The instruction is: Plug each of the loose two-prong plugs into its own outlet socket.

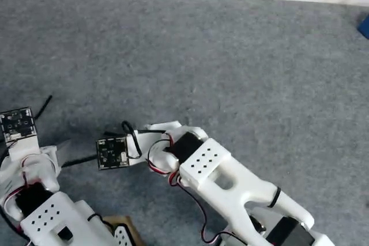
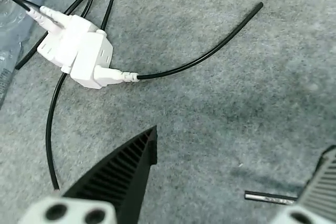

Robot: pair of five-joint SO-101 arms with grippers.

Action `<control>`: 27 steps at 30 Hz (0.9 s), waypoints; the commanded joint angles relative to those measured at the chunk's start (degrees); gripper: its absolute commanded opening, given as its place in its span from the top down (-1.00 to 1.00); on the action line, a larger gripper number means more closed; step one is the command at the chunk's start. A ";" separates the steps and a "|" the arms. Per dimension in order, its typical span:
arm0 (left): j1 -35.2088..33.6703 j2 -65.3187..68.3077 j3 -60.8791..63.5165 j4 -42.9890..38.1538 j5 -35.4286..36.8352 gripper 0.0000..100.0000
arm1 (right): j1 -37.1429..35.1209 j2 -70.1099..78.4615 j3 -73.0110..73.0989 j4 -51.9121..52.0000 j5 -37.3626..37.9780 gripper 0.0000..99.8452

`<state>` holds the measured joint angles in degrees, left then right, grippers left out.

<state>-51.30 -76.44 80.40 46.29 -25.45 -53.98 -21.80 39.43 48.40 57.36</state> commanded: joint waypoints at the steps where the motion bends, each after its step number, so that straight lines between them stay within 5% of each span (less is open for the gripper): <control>1: -0.40 -0.48 -0.57 -1.32 -0.44 0.12 | -1.54 -0.22 0.04 -0.84 -2.02 0.99; 27: -0.48 -0.48 -0.57 -1.32 -0.35 0.12 | 2.33 -0.22 1.98 -8.22 -9.41 0.98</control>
<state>-51.47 -76.44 80.40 46.29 -25.45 -52.04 -21.71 41.01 43.12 50.42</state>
